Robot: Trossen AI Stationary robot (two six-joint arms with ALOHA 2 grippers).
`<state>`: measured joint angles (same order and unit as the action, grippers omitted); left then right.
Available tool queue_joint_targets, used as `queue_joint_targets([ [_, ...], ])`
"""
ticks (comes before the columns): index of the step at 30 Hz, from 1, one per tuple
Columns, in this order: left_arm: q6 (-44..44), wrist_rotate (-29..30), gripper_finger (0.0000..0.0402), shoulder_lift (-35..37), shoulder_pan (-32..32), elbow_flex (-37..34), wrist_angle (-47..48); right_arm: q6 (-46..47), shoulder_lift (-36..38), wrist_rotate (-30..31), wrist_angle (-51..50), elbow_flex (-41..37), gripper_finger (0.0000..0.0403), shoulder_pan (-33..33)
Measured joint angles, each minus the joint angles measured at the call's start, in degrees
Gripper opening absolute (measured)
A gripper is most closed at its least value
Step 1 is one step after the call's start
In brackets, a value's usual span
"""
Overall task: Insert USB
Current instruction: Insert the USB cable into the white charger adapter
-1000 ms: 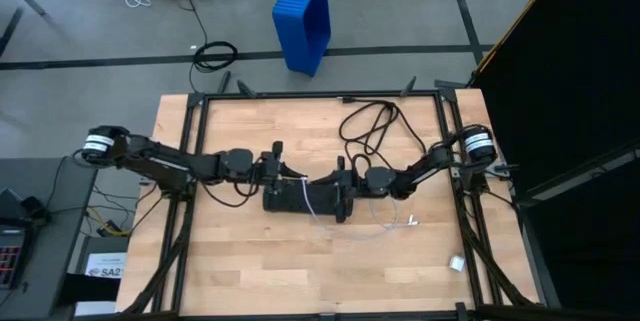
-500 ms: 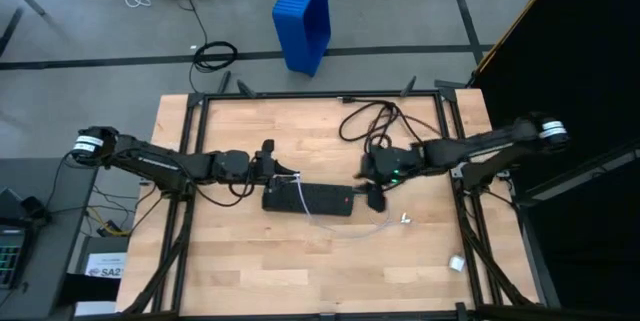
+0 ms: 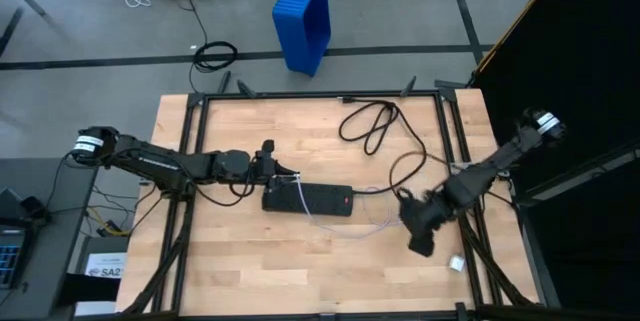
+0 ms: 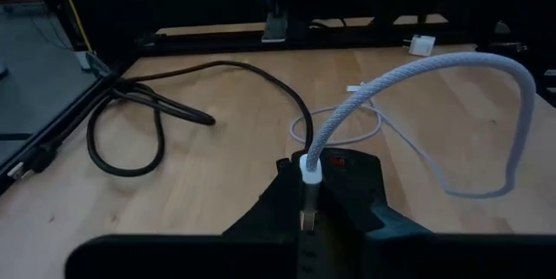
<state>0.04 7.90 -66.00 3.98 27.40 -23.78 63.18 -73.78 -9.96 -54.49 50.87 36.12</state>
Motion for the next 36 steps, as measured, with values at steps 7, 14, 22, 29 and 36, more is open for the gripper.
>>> queue_joint_targets([
  [7,-0.03,-0.13,0.001,0.0,0.36,0.0,0.25,15.61,-4.87,-14.54,-0.4,0.0,0.0137,6.52],
  [14,-0.01,-0.31,0.001,-0.02,0.79,0.0,0.42,19.52,-11.8,-24.05,-0.46,0.0,0.0131,9.78],
  [22,0.01,-0.46,0.001,-0.02,1.01,0.0,0.62,19.16,-21.85,-35.24,2.19,0.0,0.0134,13.62],
  [29,0.06,-0.44,0.001,-0.02,1.01,0.0,0.6,15.76,-26.46,-31.81,7.76,0.0,0.012,14.26],
  [36,0.08,-0.44,0.001,-0.03,1.01,0.0,0.49,8.19,-25.44,-20.98,6.15,0.0,0.0107,9.46],
])
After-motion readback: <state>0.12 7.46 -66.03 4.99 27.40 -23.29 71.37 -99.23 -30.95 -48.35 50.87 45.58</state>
